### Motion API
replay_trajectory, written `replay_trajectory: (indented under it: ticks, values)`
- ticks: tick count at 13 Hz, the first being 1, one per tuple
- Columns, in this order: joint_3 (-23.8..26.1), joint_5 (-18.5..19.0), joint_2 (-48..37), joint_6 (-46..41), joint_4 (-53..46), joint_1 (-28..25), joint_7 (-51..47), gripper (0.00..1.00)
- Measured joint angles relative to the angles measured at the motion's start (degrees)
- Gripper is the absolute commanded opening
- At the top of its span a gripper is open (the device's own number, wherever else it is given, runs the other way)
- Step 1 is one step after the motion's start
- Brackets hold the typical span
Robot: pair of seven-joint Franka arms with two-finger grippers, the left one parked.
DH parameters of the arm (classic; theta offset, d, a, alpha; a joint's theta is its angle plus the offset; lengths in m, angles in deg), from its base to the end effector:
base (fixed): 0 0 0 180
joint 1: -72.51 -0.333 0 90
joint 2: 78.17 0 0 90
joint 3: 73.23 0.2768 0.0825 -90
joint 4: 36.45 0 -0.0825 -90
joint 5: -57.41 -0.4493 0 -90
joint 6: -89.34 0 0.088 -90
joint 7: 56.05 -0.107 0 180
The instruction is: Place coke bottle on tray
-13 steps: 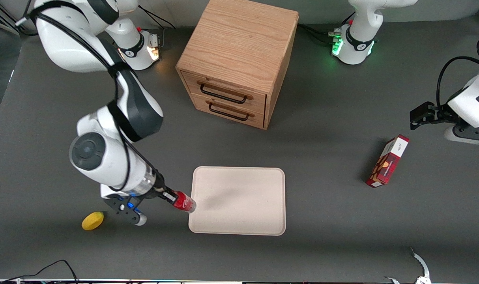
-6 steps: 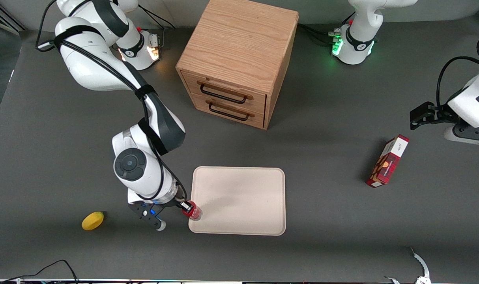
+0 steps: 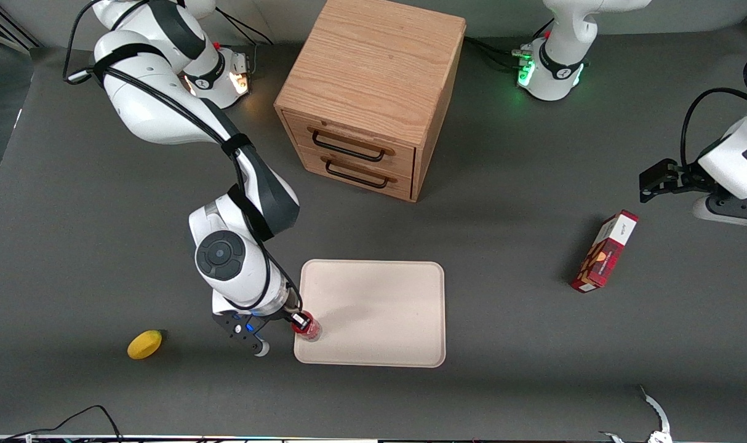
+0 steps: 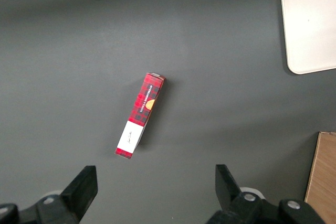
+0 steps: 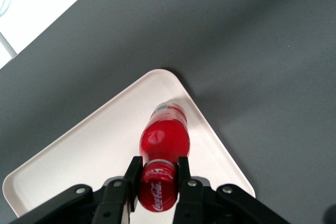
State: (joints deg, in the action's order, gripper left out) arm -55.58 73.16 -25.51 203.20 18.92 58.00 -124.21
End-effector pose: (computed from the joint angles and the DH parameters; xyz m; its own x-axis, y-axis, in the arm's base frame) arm 0.7468 0.3461 0.2956 0.7818 -0.6198 0.0685 -0.6107 -0.7832 -0.1163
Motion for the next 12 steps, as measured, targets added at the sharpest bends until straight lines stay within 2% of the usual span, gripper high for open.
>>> replay_trajectory:
  ticks: [1, 3, 4, 5, 6, 7, 12]
  values:
    - [0.2, 0.0, 0.1, 0.0, 0.0, 0.0, -0.4, 0.04]
    - [0.4, 0.0, 0.3, 0.0, 0.1, 0.0, -0.7, 0.25]
    - [0.4, 0.0, 0.5, 0.0, 0.1, 0.0, -0.7, 0.41]
    - [0.4, 0.0, 0.7, 0.0, 0.1, 0.0, -0.7, 0.75]
    - [0.4, 0.0, 0.8, 0.0, 0.1, 0.0, -0.7, 0.94]
    - [0.4, 0.0, 0.8, 0.0, 0.0, 0.0, -0.7, 1.0]
    - [0.7, 0.3, -1.1, -1.0, -2.1, 0.8, -0.1, 1.0]
